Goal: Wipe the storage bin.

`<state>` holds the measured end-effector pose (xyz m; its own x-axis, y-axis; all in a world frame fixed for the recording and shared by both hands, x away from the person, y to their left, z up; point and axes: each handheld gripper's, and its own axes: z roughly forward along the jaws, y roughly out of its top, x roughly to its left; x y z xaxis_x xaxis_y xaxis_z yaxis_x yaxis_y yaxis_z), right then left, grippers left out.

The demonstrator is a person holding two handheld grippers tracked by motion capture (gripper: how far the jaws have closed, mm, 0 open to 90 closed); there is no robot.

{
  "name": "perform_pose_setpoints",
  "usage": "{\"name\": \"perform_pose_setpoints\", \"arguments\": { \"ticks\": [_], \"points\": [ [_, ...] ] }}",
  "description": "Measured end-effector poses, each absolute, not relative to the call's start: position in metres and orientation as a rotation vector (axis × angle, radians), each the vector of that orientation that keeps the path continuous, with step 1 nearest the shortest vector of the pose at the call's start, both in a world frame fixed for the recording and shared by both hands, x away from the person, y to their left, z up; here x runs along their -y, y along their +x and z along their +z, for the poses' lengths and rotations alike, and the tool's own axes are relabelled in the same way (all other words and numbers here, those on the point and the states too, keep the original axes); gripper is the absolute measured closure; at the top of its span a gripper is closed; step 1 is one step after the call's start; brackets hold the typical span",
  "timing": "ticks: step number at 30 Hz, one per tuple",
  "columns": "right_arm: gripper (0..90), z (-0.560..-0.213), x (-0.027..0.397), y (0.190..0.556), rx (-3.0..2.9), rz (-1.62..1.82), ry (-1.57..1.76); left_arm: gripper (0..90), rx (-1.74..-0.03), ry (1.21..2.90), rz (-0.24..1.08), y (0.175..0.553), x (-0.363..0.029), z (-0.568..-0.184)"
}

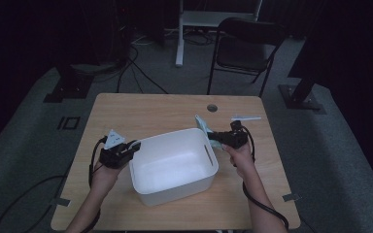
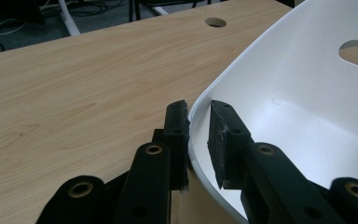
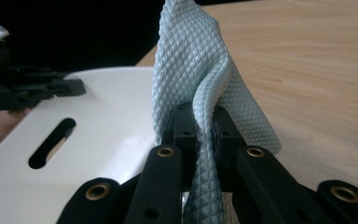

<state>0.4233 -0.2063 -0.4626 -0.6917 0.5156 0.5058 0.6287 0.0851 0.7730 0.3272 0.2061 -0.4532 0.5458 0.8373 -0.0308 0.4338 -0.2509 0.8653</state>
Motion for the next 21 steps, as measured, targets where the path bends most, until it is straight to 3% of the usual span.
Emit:
{"name": "perform_pose_setpoints", "arguments": {
  "ticks": [10,21],
  "points": [
    [84.0,-0.486,0.204,0.433,2.206,-1.602,-1.22,77.8,-1.04,1.873,0.557,0.327,-0.206,-0.453],
    [83.8,-0.473,0.209,0.423,2.274,-1.686,-1.257,77.8,-1.033,1.877,0.552,0.327,-0.207,-0.453]
  ]
}}
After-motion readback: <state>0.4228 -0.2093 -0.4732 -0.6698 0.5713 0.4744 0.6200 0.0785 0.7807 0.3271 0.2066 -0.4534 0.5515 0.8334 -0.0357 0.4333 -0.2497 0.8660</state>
